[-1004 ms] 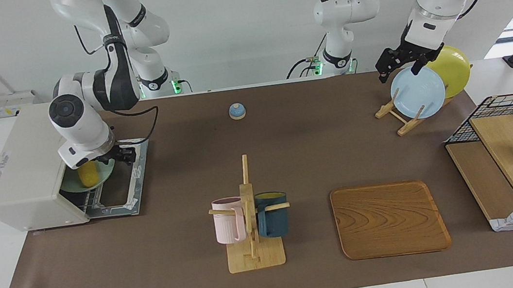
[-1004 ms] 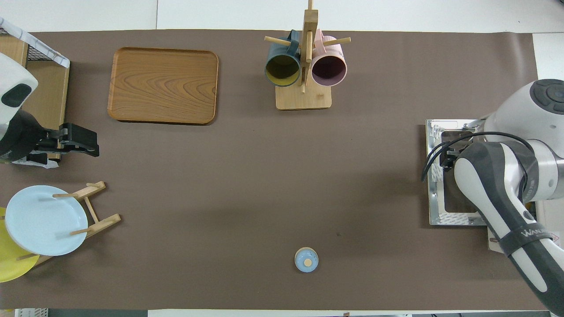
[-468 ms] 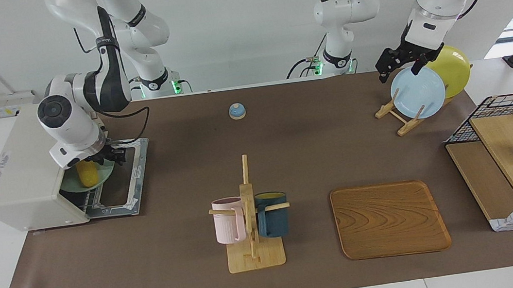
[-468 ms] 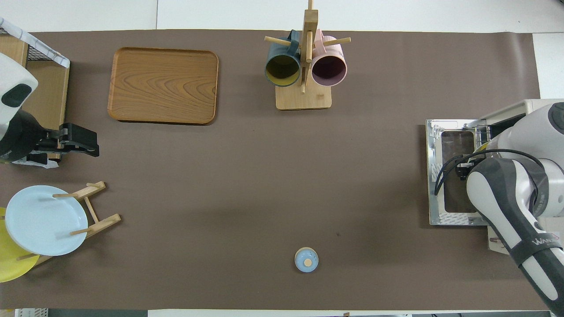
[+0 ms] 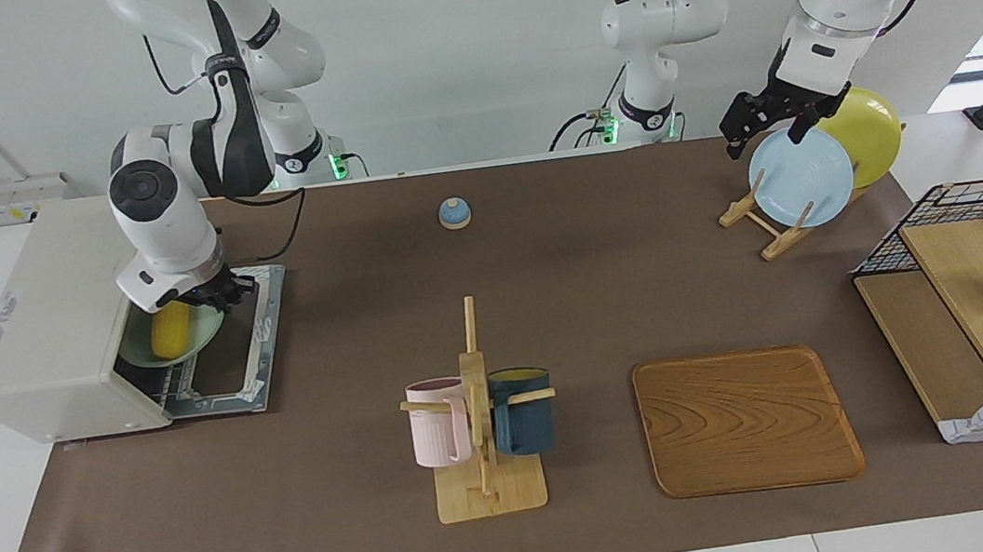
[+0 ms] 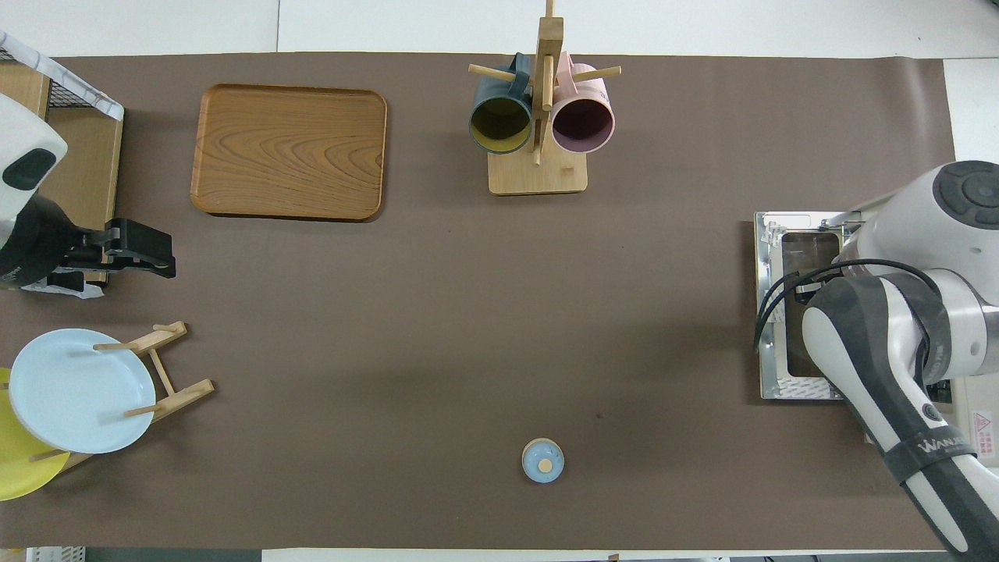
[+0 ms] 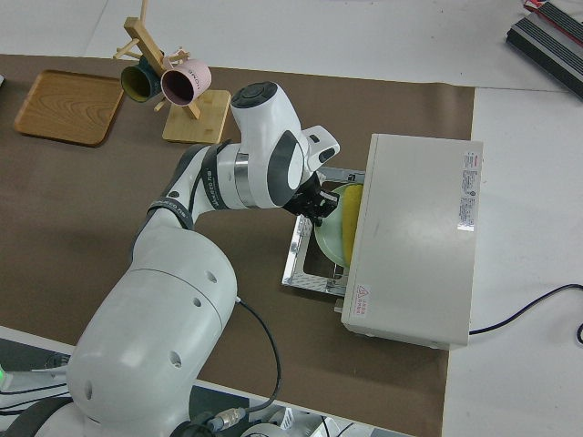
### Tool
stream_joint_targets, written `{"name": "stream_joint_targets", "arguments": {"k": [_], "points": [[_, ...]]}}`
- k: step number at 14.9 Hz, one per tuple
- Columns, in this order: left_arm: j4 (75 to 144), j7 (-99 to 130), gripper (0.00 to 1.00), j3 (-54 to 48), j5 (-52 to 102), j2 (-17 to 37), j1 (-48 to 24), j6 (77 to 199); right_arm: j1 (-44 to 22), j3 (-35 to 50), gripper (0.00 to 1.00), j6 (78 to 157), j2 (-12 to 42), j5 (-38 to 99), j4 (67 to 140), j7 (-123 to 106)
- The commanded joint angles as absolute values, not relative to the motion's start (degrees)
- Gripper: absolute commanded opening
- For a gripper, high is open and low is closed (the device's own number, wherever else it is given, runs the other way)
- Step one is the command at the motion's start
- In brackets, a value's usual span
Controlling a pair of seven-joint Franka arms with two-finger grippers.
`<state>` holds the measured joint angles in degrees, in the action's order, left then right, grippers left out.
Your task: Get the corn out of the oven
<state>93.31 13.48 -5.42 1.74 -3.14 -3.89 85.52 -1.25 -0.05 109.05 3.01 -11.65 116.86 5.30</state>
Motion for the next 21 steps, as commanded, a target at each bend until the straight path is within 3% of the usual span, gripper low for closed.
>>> {"name": "stream_joint_targets", "arguments": {"k": [1,3,6,8,12,15,20,21], "points": [[93.25,13.27,1.0,-5.63,0.97,-3.69,-3.43,85.17,-7.62,0.26,0.0,102.93,8.69,-10.12,104.62,9.29],[93.16,13.27,1.0,-5.63,0.97,-3.69,-3.43,85.17,-13.95,0.26,0.0,100.57,12.02,-8.71,97.6,15.17],[93.25,13.27,1.0,-5.63,0.88,-3.69,-3.43,85.17,-20.45,0.35,0.0,92.48,24.13,-4.66,81.08,27.73],[93.16,13.27,1.0,-5.63,0.97,-3.69,-3.43,85.17,-26.34,0.35,0.0,93.07,29.59,-4.66,76.57,34.85],[93.16,13.27,1.0,-5.63,0.97,-3.69,-3.43,85.17,-31.9,1.66,0.0,101.58,34.0,-1.08,76.55,47.27],[93.25,13.27,1.0,-5.63,0.88,-3.69,-3.43,85.17,-36.55,1.93,0.0,103.7,36.91,-0.44,76.47,51.14],[93.25,13.27,1.0,-5.63,0.97,-3.69,-3.43,85.17,-37.36,2.2,0.0,111.59,37.35,6.72,77.51,56.24],[93.25,13.27,1.0,-5.63,0.97,-3.69,-3.43,85.17,-37.09,2.11,0.14,113.45,37.27,7.99,79.09,56.25]]}}
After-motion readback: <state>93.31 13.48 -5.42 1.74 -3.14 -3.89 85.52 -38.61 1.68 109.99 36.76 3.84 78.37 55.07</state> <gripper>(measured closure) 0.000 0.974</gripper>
